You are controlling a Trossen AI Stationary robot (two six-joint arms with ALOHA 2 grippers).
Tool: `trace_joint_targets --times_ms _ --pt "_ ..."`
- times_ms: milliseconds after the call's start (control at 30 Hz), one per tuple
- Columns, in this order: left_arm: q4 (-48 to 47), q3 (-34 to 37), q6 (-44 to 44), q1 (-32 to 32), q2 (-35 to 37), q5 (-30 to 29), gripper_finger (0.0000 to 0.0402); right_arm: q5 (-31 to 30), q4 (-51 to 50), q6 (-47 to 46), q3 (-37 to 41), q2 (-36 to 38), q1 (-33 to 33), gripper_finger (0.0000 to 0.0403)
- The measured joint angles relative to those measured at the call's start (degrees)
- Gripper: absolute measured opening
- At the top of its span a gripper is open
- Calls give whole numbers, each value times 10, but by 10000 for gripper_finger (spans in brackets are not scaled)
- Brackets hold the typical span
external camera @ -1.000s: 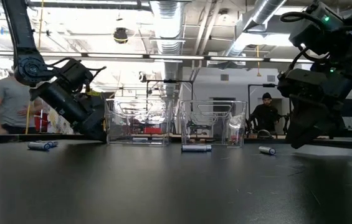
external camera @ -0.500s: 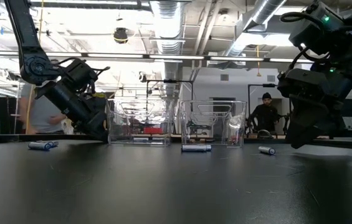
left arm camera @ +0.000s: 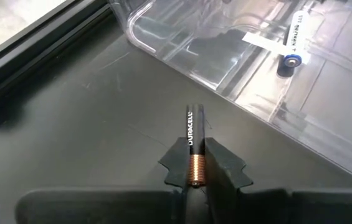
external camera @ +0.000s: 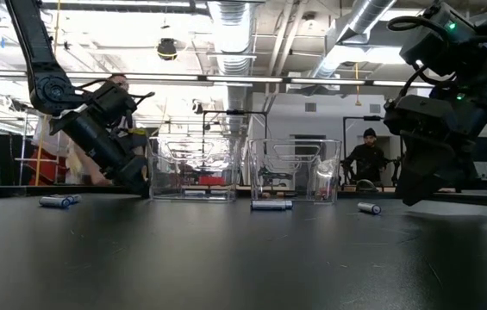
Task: Sort batteries
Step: Put the black battery into the right transparent bin
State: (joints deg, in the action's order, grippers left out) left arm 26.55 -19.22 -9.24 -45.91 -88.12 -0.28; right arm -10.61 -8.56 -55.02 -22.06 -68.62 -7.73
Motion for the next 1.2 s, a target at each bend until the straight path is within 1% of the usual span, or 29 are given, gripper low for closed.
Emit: trace_joint_targets --times_ms 267,400,467,600,700,833,967,1067,1133,1200 --pt "-3 1 23 0 2 -1 32 0 0 2 0 0 0 163" --pt "-11 1 42 0 16 -8 30 0 0 2 0 0 0 163" --pt "-27 2 45 0 36 -31 30 0 0 2 0 0 0 163" --pt "-103 3 43 -4 95 -103 33 0 0 2 0 0 0 163" --pt "-151 4 35 -11 149 -107 33 0 0 13 0 0 0 163" --pt "-182 4 34 -16 226 -99 31 0 -5 15 0 0 0 163" --pt "-171 3 14 -15 312 -59 32 0 -7 16 0 0 0 163" --pt "-171 2 39 -16 373 -53 33 0 -9 16 0 0 0 163" --pt "-176 -1 56 -17 408 -31 33 0 -9 17 0 0 0 163" --pt "-196 -17 65 -17 428 4 32 0 -9 17 0 0 0 163"
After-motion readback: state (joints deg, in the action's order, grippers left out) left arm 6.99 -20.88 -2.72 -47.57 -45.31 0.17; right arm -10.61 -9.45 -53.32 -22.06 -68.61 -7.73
